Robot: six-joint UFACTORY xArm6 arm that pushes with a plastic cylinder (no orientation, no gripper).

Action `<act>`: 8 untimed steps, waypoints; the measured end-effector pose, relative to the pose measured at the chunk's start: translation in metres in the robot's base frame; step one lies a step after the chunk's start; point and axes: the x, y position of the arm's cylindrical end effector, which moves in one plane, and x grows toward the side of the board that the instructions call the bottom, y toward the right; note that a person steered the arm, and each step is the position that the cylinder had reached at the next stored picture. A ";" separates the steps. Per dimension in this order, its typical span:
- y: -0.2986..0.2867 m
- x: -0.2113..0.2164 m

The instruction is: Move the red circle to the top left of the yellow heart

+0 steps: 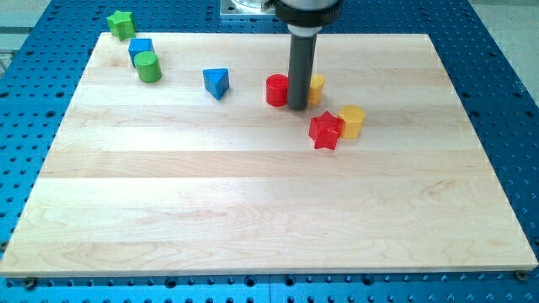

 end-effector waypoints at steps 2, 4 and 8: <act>-0.016 -0.004; -0.139 -0.021; -0.105 -0.084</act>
